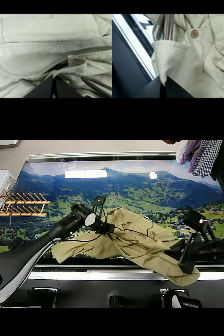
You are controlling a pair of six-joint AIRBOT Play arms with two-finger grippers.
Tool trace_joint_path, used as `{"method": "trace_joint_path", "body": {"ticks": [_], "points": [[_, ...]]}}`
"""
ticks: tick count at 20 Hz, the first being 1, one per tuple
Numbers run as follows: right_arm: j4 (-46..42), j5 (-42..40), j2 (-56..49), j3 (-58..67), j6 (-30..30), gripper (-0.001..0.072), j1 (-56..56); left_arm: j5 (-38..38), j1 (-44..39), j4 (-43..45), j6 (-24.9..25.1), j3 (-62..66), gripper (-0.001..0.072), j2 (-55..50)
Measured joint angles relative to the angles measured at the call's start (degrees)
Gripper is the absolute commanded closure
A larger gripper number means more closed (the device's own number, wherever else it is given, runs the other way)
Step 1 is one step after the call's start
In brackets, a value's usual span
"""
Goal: Fold the clothes and pants, and hang the long-sleeved shirts on hangers.
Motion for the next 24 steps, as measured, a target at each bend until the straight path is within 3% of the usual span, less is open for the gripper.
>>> {"method": "trace_joint_path", "body": {"ticks": [15,24], "points": [[7.08,0.22,-0.42,-9.86,-2.58,0.0694,0.0,-2.91,0.7,0.0,1.51,5.92,0.0686,0.0],[7.74,1.99,4.48,-10.03,2.82,0.0694,0.0,-5.81,2.62,0.04,4.76,6.14,0.0686,0.0]]}}
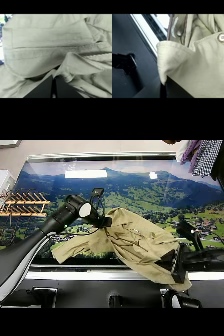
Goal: Fold the clothes and pants, and hang the long-sleeved shirts on hangers.
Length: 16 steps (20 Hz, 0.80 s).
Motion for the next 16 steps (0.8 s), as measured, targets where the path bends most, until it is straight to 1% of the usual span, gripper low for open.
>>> {"method": "trace_joint_path", "body": {"ticks": [4,7,11,16], "points": [[-0.59,-1.88,-0.44,-0.46,0.04,0.0694,0.0,-0.52,0.22,-0.42,1.01,0.11,0.0686,0.0],[-0.09,-4.26,-2.64,-2.43,-2.29,0.0694,0.0,-0.72,0.24,-1.6,1.68,0.76,0.0686,0.0],[3.63,-8.52,-6.36,-5.27,-6.27,0.0695,0.07,-0.85,0.24,-2.89,1.92,2.99,0.0686,0.0],[6.69,-12.66,-10.58,-6.29,-9.33,0.0695,0.09,-0.81,0.24,-6.4,2.08,5.4,0.0685,0.0]]}}
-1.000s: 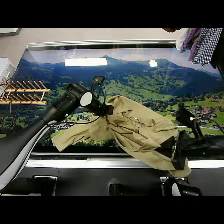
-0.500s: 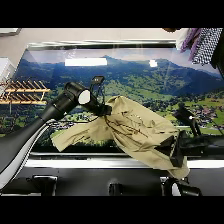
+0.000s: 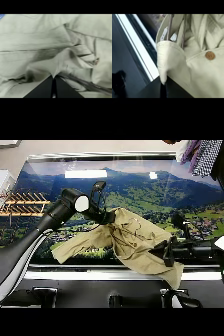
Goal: Fold the clothes and pants, and hang the long-sleeved shirts on hangers.
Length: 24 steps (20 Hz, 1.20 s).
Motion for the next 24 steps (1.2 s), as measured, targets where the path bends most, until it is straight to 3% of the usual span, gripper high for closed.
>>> {"method": "trace_joint_path", "body": {"ticks": [5,11,17,18,21,22,24], "points": [[1.16,-2.99,-3.39,-0.17,-2.08,0.0695,2.1,1.92,0.33,-5.31,0.0,0.57,0.0686,0.0],[0.79,-12.44,-5.9,-0.17,-2.8,0.0695,15.82,5.66,2.45,-11.32,-0.22,0.66,0.0686,-0.22],[0.02,-12.94,-5.88,-0.2,-0.46,0.0695,21.0,7.02,5.7,-13.7,-0.48,0.68,0.0678,-2.47],[-0.04,-12.7,-5.51,-0.2,-0.31,0.0695,21.22,7.23,5.97,-14.36,-0.44,0.68,0.062,-3.06],[-0.15,-12.83,-3.65,-0.2,0.5,0.0695,21.59,7.45,6.45,-16.46,0.0,0.68,0.0217,-4.7],[-0.17,-13.2,-2.95,-0.2,0.61,0.0695,21.66,7.54,6.6,-16.94,0.07,0.68,0.0167,-4.96],[-0.2,-14.51,-1.36,-0.2,1.36,0.0695,21.73,7.61,7.5,-17.68,0.26,0.68,0.0167,-5.03]]}}
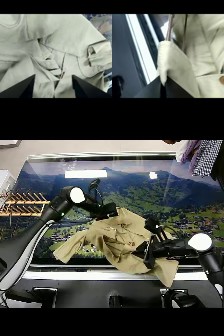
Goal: Fold the clothes and pants, and hang the long-sleeved shirts on hangers.
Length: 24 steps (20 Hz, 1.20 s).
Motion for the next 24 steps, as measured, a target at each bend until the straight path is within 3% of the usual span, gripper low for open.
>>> {"method": "trace_joint_path", "body": {"ticks": [5,11,18,24], "points": [[-0.33,-3.13,4.52,0.07,4.92,0.0694,-0.02,0.13,5.84,0.0,1.09,0.11,0.0166,4.39],[-7.65,-10.62,8.31,3.41,28.37,0.0695,-0.02,0.09,15.96,3.82,2.49,0.13,0.0167,14.32],[-34.75,-14.6,7.78,19.56,56.0,0.0696,-0.02,-0.2,21.64,5.11,5.31,0.15,0.0168,21.33],[-59.43,-14.36,3.37,36.15,71.8,0.0696,-0.02,-0.5,22.01,5.2,5.66,0.13,0.0172,22.27]]}}
